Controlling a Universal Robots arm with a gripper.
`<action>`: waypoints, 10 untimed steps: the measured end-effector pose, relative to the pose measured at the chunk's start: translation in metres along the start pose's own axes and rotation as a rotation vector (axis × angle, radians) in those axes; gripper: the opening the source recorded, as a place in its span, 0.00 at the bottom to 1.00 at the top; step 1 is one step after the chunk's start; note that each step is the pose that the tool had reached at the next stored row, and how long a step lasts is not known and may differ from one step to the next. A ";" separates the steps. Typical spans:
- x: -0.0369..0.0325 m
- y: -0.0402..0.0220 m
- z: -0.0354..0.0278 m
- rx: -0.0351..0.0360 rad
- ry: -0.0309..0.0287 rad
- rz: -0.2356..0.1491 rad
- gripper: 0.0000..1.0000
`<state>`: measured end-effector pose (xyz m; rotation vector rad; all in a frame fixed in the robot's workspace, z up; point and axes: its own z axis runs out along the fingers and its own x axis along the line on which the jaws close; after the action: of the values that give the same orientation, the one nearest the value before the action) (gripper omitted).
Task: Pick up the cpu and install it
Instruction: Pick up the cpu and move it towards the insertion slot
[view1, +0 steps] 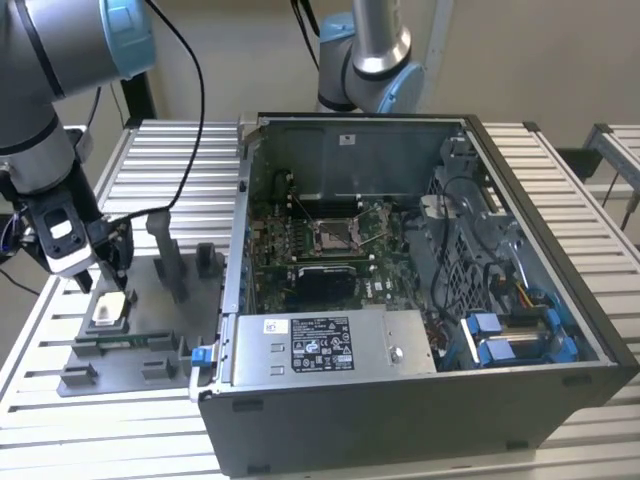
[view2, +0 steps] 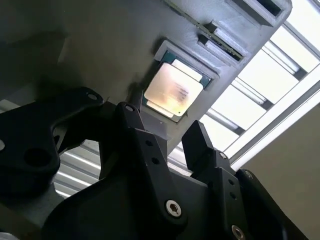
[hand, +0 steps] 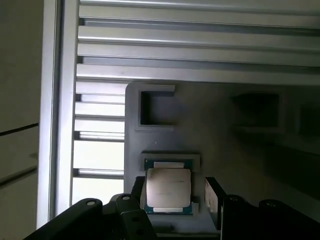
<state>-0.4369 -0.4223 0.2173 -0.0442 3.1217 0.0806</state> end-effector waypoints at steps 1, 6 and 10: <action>0.0001 -0.0002 0.0016 0.0002 0.0002 0.000 1.00; 0.0006 -0.0008 0.0102 0.0001 0.0004 -0.005 1.00; 0.0007 -0.0009 0.0135 0.0000 0.0021 -0.005 1.00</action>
<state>-0.4374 -0.4225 0.2038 -0.0517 3.1235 0.0805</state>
